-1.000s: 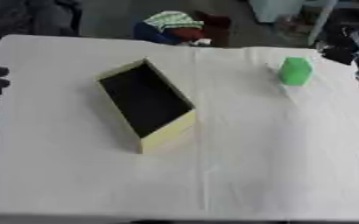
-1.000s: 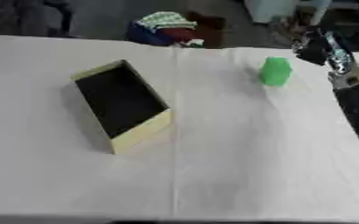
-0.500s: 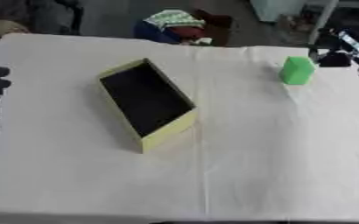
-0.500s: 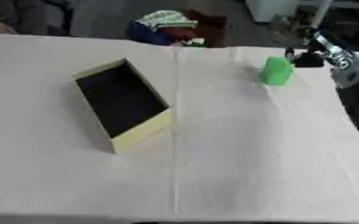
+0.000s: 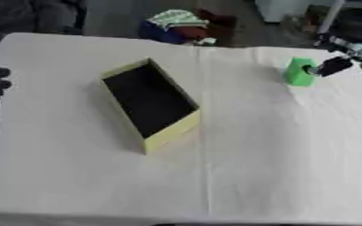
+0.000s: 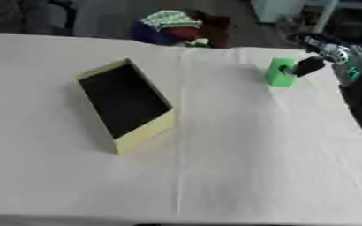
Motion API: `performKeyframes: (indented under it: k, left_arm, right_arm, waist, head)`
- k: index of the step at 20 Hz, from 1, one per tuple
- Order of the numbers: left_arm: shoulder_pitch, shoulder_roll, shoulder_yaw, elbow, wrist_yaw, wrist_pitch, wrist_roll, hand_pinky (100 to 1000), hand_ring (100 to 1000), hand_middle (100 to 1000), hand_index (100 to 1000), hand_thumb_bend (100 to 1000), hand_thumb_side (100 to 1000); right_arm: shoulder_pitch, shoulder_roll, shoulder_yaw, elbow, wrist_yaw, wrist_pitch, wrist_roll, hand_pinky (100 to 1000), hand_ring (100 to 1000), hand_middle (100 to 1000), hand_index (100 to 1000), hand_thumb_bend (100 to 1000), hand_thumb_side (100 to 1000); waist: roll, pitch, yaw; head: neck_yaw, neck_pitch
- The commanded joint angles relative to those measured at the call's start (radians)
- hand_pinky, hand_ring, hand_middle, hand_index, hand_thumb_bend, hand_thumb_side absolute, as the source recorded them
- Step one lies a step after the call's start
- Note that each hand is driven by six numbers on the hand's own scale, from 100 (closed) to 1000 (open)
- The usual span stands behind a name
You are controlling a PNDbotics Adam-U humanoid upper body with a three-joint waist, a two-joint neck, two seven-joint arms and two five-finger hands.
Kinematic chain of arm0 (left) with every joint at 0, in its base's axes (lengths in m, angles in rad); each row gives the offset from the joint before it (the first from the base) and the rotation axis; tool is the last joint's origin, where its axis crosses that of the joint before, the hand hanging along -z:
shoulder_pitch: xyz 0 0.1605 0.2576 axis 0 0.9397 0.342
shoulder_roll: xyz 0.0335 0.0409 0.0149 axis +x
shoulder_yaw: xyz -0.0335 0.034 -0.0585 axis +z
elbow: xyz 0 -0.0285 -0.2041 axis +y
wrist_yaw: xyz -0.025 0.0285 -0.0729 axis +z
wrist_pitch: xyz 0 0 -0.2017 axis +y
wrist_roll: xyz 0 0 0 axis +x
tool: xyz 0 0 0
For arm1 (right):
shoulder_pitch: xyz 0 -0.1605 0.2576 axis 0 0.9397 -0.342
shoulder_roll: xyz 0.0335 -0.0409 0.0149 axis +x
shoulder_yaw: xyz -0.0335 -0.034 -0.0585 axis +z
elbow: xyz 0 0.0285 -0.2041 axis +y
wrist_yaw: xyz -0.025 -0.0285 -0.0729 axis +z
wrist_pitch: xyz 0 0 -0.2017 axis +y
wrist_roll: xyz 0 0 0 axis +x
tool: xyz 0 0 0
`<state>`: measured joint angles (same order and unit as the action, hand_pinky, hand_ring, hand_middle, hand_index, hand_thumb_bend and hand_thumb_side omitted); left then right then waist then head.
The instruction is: Pick up objects on the table and place them in the box.
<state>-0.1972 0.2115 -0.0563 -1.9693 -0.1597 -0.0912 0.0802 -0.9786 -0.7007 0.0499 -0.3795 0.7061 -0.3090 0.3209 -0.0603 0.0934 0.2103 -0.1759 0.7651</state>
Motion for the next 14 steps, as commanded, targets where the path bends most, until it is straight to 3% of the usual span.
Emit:
performKeyframes:
  k: [1, 7, 14]
  left_arm:
    - [-0.014, 0.023, 0.004, -0.012, -0.001, -0.001, -0.004, 650, 680, 734, 814, 247, 567]
    - [-0.015, 0.023, 0.004, -0.013, -0.001, 0.000, -0.005, 651, 680, 734, 815, 247, 567]
    - [-0.017, 0.022, 0.004, -0.014, 0.000, -0.001, -0.006, 651, 681, 735, 815, 246, 567]
  right_arm:
    - [-0.028, -0.044, -0.003, -0.030, 0.057, 0.006, 0.044, 941, 1000, 988, 1000, 383, 213]
    - [-0.032, -0.035, -0.013, -0.032, 0.161, 0.015, 0.076, 955, 1000, 997, 1000, 415, 197]
    - [-0.038, -0.025, -0.062, -0.007, 0.277, 0.018, 0.049, 953, 1000, 995, 1000, 393, 181]
  waist:
    - [0.003, -0.010, 0.000]
    - [0.002, -0.009, 0.004]
    - [0.001, -0.005, 0.009]
  head:
    - [0.004, 0.005]
    - [0.005, 0.005]
    - [0.005, 0.005]
